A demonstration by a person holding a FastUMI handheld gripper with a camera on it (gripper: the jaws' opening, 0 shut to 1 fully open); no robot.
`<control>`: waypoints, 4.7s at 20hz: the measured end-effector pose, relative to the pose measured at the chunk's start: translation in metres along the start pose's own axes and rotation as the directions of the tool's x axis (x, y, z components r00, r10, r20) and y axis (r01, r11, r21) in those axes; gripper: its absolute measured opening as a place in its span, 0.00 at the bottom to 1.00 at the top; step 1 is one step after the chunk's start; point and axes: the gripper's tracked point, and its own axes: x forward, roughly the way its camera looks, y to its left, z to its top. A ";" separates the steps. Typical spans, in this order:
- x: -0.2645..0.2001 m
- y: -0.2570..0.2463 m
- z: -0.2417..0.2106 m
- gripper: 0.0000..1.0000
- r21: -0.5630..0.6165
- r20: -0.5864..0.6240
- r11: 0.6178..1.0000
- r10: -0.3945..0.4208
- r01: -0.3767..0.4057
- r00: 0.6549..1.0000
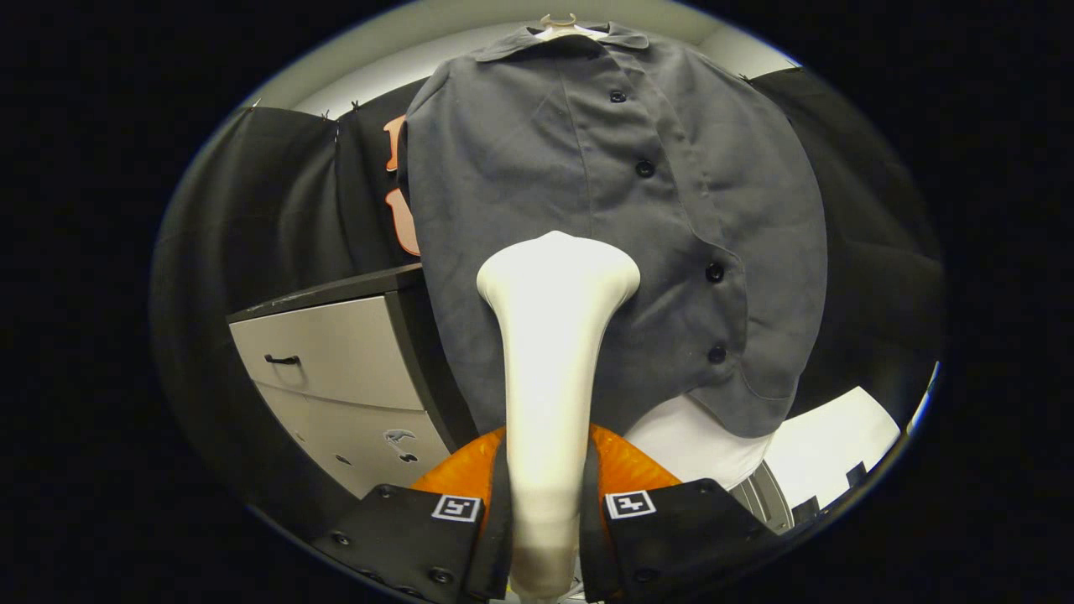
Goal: Iron the clothes twice with a garment steamer, once on the left side and once on the right side.
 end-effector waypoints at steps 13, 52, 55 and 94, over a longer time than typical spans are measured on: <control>-0.085 -0.039 0.167 0.40 -0.028 0.213 1.000 0.007 -0.001 0.977; -0.028 -0.182 0.167 0.40 0.001 0.098 0.988 -0.156 0.156 0.983; -0.029 -0.186 0.146 0.40 0.003 0.080 0.987 -0.158 0.158 0.984; -0.135 -0.136 0.090 0.40 0.044 0.069 0.980 -0.197 0.195 0.978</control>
